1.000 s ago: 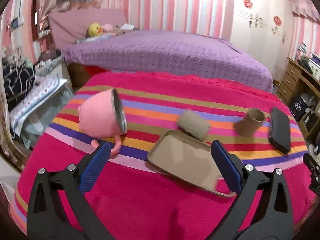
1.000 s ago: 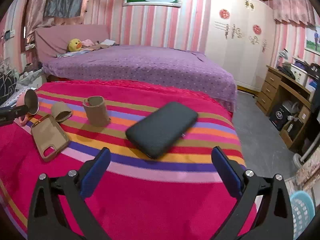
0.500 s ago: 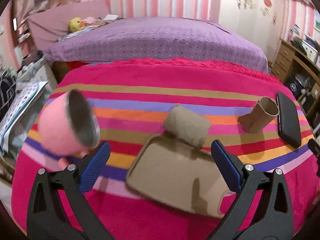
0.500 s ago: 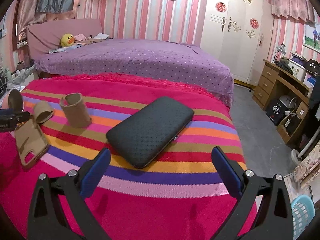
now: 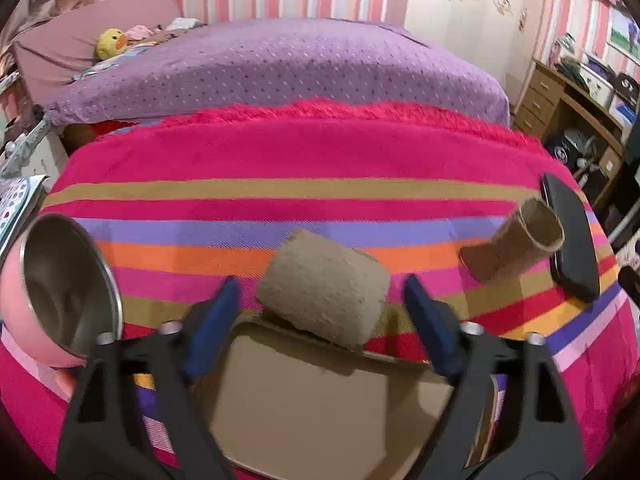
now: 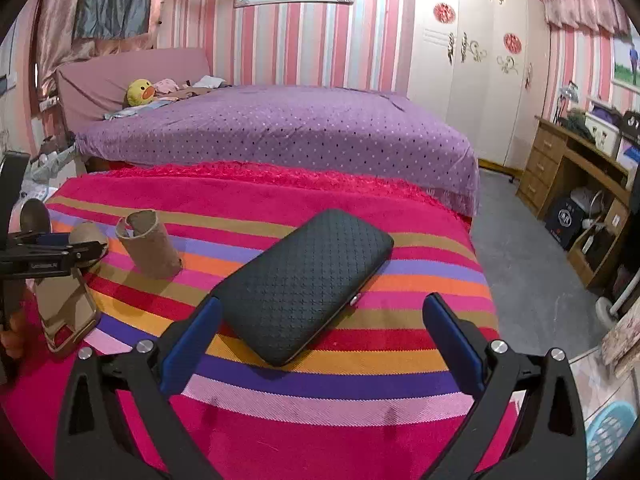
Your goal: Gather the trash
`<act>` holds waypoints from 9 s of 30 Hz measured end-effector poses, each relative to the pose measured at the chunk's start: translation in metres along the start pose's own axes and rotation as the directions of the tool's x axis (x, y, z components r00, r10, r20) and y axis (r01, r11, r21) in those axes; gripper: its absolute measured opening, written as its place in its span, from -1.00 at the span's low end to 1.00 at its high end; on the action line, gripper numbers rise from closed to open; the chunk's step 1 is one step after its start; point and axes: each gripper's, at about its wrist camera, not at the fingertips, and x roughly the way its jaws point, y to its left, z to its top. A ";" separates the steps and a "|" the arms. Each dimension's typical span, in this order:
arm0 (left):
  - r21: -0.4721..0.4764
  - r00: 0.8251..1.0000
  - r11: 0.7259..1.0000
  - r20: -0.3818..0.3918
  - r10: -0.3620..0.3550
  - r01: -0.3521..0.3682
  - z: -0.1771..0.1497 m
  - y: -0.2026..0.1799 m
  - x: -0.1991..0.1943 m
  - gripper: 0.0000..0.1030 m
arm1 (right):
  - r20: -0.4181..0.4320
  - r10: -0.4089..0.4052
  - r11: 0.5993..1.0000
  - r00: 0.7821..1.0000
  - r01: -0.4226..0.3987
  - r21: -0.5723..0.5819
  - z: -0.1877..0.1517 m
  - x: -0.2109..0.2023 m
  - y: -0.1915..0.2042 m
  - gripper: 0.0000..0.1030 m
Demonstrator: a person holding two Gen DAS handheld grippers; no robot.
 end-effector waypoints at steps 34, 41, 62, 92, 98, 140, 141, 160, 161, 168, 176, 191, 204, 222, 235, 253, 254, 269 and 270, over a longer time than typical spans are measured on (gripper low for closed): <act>-0.166 0.981 0.977 0.116 0.154 -0.134 -0.041 0.040 -0.101 0.14 | -0.062 0.249 0.954 0.966 -0.256 -0.155 0.021 0.024 0.105 -0.15; -0.144 0.977 0.983 0.161 0.138 -0.115 -0.059 0.011 -0.131 0.14 | -0.018 0.229 0.964 0.973 -0.229 -0.137 -0.004 -0.046 0.069 -0.15; -0.039 0.971 0.997 0.226 0.078 -0.071 -0.140 -0.139 -0.199 0.14 | 0.058 0.118 0.992 0.991 -0.115 -0.048 -0.089 -0.165 -0.055 -0.14; 0.130 0.969 0.988 0.221 -0.111 0.084 -0.157 -0.364 -0.166 0.14 | 0.018 -0.176 0.974 0.984 0.172 0.145 -0.139 -0.196 -0.279 -0.14; 0.228 0.959 0.960 0.195 -0.208 0.162 -0.175 -0.435 -0.162 0.14 | -0.012 -0.217 0.956 0.976 0.215 0.199 -0.162 -0.202 -0.317 -0.14; 0.140 0.977 0.989 0.196 -0.083 0.056 -0.182 -0.327 -0.213 0.89 | 0.061 -0.288 0.919 0.956 0.258 0.299 -0.162 -0.235 -0.290 0.91; 0.140 0.976 0.989 0.201 -0.081 0.053 -0.183 -0.322 -0.218 0.89 | 0.074 -0.278 0.915 0.958 0.241 0.324 -0.161 -0.240 -0.287 0.91; 0.044 0.955 0.999 0.297 0.003 -0.017 -0.231 -0.211 -0.288 0.89 | 0.104 -0.175 0.948 0.979 0.139 0.286 -0.169 -0.292 -0.143 0.91; 0.042 0.954 0.999 0.300 -0.003 -0.010 -0.233 -0.209 -0.289 0.89 | 0.106 -0.174 0.950 0.979 0.138 0.279 -0.170 -0.295 -0.137 0.91; 0.024 0.942 1.000 0.336 -0.023 0.015 -0.243 -0.194 -0.299 0.89 | 0.119 -0.184 0.963 0.976 0.154 0.220 -0.177 -0.304 -0.104 0.91; 0.039 0.937 0.999 0.349 -0.020 0.006 -0.248 -0.191 -0.300 0.89 | 0.151 -0.206 0.970 0.967 0.182 0.158 -0.175 -0.311 -0.087 0.91; 0.054 0.923 0.999 0.384 -0.015 -0.006 -0.248 -0.192 -0.297 0.89 | 0.181 -0.215 0.973 0.960 0.193 0.131 -0.173 -0.311 -0.078 0.91; 0.048 0.900 0.999 0.435 -0.012 -0.010 -0.247 -0.190 -0.300 0.89 | 0.205 -0.216 0.973 0.955 0.193 0.123 -0.169 -0.310 -0.077 0.91; 0.053 0.887 0.998 0.463 -0.009 -0.018 -0.245 -0.191 -0.304 0.89 | 0.209 -0.223 0.972 0.952 0.201 0.121 -0.168 -0.310 -0.076 0.91; 0.060 0.884 0.998 0.468 0.005 -0.037 -0.244 -0.190 -0.303 0.89 | 0.224 -0.232 0.970 0.947 0.207 0.128 -0.165 -0.314 -0.080 0.91; 0.068 0.880 0.997 0.476 0.000 -0.037 -0.244 -0.187 -0.307 0.89 | 0.225 -0.230 0.971 0.947 0.206 0.125 -0.164 -0.315 -0.080 0.91; 0.069 0.879 0.997 0.476 -0.001 -0.037 -0.244 -0.187 -0.307 0.89 | 0.225 -0.230 0.971 0.947 0.206 0.125 -0.164 -0.315 -0.080 0.91; 0.072 0.878 0.996 0.480 0.006 -0.046 -0.245 -0.186 -0.308 0.89 | 0.225 -0.230 0.971 0.947 0.207 0.124 -0.164 -0.314 -0.080 0.91; 0.072 0.877 0.996 0.481 0.006 -0.047 -0.245 -0.186 -0.308 0.89 | 0.224 -0.231 0.970 0.947 0.207 0.123 -0.164 -0.315 -0.080 0.91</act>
